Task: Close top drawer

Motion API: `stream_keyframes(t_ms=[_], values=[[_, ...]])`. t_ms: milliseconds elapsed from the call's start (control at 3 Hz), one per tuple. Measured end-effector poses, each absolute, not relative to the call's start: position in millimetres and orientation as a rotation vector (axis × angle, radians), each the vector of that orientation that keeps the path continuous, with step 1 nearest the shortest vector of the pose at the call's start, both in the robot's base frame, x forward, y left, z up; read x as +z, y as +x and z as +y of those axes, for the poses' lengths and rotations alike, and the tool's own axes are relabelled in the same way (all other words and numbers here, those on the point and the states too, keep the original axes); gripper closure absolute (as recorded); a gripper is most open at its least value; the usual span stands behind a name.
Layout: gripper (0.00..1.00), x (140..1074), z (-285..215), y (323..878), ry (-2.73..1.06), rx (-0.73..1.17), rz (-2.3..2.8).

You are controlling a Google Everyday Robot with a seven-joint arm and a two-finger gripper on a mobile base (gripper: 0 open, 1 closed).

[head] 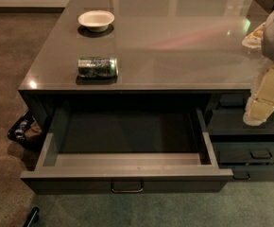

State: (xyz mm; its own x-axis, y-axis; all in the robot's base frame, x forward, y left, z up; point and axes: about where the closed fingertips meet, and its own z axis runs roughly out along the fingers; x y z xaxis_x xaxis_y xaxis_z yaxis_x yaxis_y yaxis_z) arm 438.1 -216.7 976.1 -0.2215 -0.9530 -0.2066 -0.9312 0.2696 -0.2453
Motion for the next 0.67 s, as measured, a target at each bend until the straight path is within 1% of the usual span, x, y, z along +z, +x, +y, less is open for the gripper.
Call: stream_keyframes(t_ms=[333, 667], values=[[0.0, 979.1, -216.0, 438.3, -1.724, -0.117, 2.225], [0.0, 1007.1, -209.3, 439.2, -1.722, -0.296, 2.155]])
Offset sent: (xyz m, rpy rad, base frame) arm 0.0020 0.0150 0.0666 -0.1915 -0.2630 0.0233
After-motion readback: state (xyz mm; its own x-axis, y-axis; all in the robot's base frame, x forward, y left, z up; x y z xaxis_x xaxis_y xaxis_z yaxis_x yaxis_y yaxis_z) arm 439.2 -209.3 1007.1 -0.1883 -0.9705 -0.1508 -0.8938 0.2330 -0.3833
